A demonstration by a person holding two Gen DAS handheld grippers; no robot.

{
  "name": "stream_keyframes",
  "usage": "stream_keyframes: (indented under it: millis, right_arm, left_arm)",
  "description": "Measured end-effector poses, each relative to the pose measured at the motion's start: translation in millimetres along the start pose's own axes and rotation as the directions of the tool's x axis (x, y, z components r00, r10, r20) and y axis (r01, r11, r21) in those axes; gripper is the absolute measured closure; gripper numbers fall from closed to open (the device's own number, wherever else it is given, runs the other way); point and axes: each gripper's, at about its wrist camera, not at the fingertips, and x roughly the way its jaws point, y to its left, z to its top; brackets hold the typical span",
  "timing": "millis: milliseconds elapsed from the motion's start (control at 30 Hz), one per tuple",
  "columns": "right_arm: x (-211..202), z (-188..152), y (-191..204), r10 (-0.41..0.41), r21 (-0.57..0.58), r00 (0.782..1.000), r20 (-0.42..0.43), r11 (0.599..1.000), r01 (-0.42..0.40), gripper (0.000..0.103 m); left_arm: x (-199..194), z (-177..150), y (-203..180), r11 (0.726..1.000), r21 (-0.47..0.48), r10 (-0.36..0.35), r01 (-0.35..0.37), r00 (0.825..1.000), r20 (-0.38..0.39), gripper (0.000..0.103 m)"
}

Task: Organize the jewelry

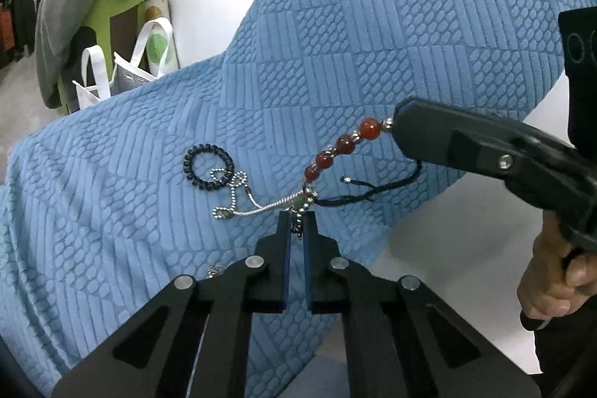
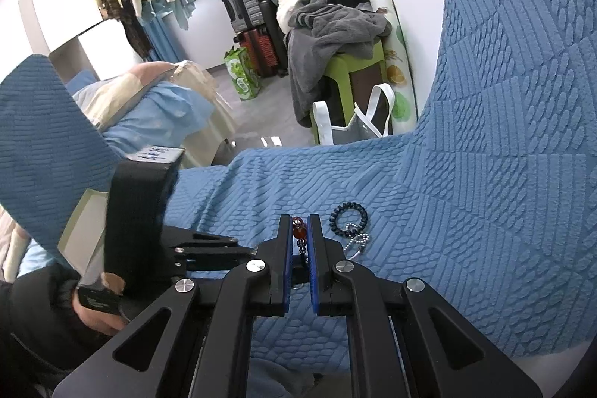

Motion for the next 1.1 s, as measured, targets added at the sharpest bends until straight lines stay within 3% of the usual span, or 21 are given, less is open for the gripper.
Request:
stream_keyframes:
  millis: [233, 567, 833, 1100]
  right_arm:
    - [3.0, -0.6, 2.6, -0.029, -0.011, 1.0, -0.002, 1.0, 0.029, 0.098]
    - [-2.3, -0.8, 31.2, 0.002, -0.015, 1.0, 0.011, 1.0, -0.002, 0.098]
    - [-5.7, 3.6, 64.3, 0.028, -0.043, 1.0, 0.007, 0.999, -0.028, 0.098]
    - [-5.3, 5.4, 112.2, 0.052, -0.102, 0.998, -0.022, 0.993, -0.054, 0.098]
  left_arm:
    - [-48.6, 4.9, -1.0, 0.999, -0.04, -0.024, 0.028, 0.996, 0.09, 0.098]
    - [-127.8, 21.6, -19.9, 0.998, -0.054, -0.026, 0.038, 0.981, 0.194, 0.099]
    - [-208.1, 29.9, -36.3, 0.999, -0.042, -0.007, 0.02, 0.953, 0.304, 0.099]
    - [-284.4, 24.6, -40.3, 0.998, -0.03, 0.057, -0.049, 0.923, 0.38, 0.099]
